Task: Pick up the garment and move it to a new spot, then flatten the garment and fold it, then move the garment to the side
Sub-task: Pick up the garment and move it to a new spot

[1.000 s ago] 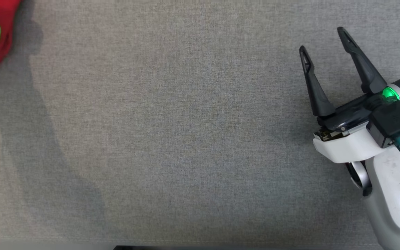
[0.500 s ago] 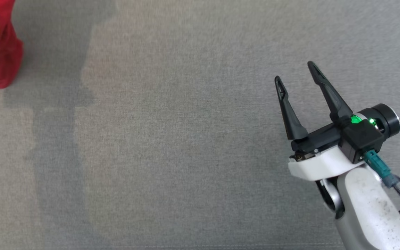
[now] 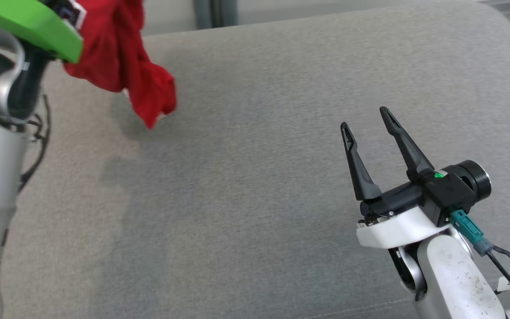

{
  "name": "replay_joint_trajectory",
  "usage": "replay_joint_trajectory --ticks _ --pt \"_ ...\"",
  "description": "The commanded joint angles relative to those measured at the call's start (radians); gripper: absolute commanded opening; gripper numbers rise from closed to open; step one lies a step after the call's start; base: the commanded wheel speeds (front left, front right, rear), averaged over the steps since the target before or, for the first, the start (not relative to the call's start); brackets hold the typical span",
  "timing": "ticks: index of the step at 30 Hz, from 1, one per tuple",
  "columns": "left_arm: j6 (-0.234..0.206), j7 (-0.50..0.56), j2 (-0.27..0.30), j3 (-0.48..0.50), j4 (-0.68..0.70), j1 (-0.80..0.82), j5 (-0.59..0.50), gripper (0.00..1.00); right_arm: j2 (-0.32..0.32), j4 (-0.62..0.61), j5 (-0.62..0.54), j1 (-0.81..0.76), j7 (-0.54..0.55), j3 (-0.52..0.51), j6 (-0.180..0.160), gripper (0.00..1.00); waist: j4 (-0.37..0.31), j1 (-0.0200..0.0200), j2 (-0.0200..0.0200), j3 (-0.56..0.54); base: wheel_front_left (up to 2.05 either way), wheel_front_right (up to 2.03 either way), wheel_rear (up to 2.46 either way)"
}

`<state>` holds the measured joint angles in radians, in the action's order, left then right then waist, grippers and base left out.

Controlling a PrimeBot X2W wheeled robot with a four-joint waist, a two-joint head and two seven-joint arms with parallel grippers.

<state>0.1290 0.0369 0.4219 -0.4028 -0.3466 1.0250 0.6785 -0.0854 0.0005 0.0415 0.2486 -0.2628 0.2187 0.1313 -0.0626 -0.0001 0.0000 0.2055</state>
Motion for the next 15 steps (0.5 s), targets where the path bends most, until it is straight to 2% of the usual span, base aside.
replay_joint_trajectory --ticks 1,9,12,13,15 --pt "0.002 0.009 -0.012 -0.009 0.027 -0.020 0.006 0.00 0.004 0.002 0.003 -0.014 -0.003 0.002 -0.001 1.00 -0.085 0.0001 0.0000 -0.068 0.00 0.00 0.00" --pt "-0.007 0.045 -0.133 -0.121 0.108 -0.103 0.023 0.00 0.018 -0.012 0.005 -0.018 -0.003 0.000 -0.001 1.00 -0.152 0.0001 0.0000 -0.072 0.00 0.00 0.00" --pt "-0.006 0.040 -0.184 -0.188 0.073 -0.155 0.007 0.00 0.020 -0.019 0.006 -0.020 -0.003 -0.007 -0.001 1.00 -0.163 0.0001 0.0000 -0.051 0.00 0.00 0.00" --pt "-0.004 0.024 -0.218 -0.232 0.029 -0.185 -0.003 0.00 0.022 -0.019 0.007 -0.020 -0.003 -0.012 -0.001 1.00 -0.165 0.0001 0.0000 -0.033 0.00 0.00 0.00" --pt "-0.002 -0.016 -0.244 -0.284 -0.022 -0.200 -0.046 0.00 0.024 -0.018 0.009 -0.020 -0.003 -0.020 -0.001 1.00 -0.165 0.0001 0.0000 -0.012 0.00 0.00 0.00"
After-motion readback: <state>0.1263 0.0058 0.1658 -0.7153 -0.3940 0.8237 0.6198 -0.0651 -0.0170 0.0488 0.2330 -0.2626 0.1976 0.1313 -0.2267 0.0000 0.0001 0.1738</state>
